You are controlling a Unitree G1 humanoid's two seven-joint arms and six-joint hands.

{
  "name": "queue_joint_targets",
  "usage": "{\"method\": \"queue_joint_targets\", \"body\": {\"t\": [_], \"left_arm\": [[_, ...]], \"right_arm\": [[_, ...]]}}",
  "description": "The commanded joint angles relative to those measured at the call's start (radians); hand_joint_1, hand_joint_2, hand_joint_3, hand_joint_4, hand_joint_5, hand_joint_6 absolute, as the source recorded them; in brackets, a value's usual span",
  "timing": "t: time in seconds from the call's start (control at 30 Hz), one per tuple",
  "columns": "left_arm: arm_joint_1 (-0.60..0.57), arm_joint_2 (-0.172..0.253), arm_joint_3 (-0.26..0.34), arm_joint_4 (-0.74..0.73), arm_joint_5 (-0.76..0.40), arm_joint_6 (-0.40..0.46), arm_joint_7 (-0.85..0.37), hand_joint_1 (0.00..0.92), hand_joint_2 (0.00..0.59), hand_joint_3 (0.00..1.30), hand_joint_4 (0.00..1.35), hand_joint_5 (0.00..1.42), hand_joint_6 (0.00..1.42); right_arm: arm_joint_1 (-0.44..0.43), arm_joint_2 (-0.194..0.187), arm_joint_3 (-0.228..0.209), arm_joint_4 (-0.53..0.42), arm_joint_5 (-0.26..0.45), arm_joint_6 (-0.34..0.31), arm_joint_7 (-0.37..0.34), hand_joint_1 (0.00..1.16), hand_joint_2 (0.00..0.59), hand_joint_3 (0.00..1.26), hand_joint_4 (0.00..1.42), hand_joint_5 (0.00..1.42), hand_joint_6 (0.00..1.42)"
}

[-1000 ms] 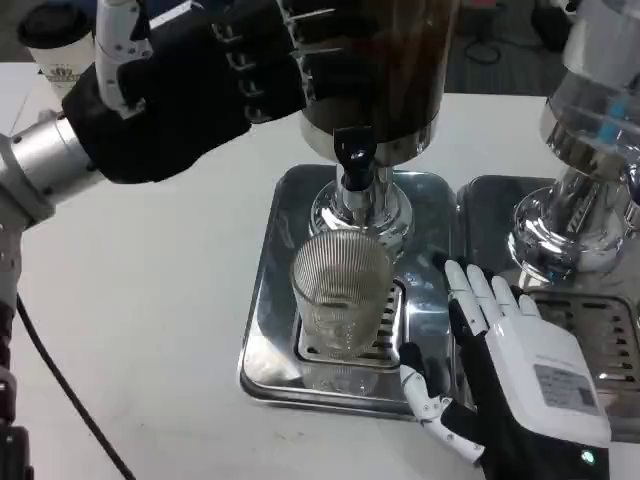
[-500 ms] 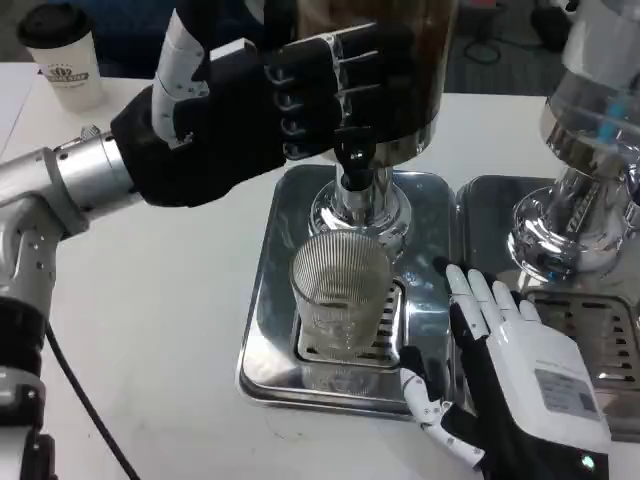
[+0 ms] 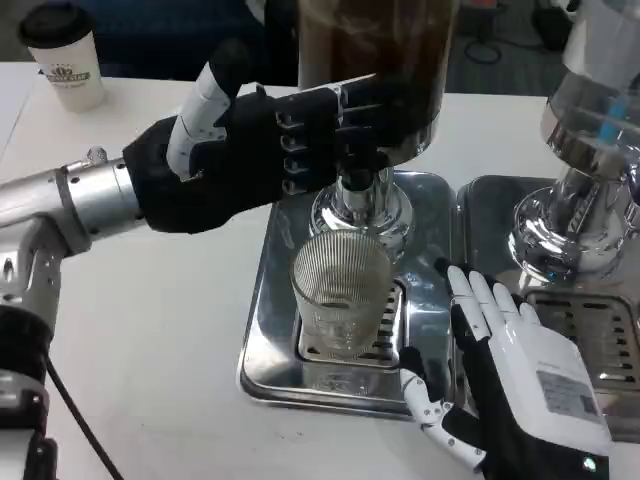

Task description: Grasp the cup under the faucet to collect the drink, then remove the cup.

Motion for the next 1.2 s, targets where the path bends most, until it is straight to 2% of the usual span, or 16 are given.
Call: {"method": "queue_joint_targets", "body": {"t": [0.03,0.67,1.2], "left_arm": [[0.008,0.004,-0.022,0.001,0.044,-0.060,-0.004,0.000,0.000,0.06,0.00,0.00,0.00],[0.040,0.025,-0.071,-0.012,0.138,-0.274,0.051,0.000,0.002,0.06,0.00,0.00,0.00],[0.063,0.035,-0.122,-0.020,0.180,-0.412,0.109,0.000,0.004,0.06,0.00,0.00,0.00]], "right_arm": [[-0.003,-0.001,-0.003,-0.007,0.011,0.002,-0.001,0.30,0.478,0.03,0.00,0.00,0.00],[0.001,0.000,-0.004,-0.017,0.027,0.004,0.000,0.29,0.477,0.03,0.00,0.00,0.00],[0.005,-0.003,-0.012,-0.028,0.034,0.007,0.009,0.30,0.485,0.03,0.00,0.00,0.00]]}}
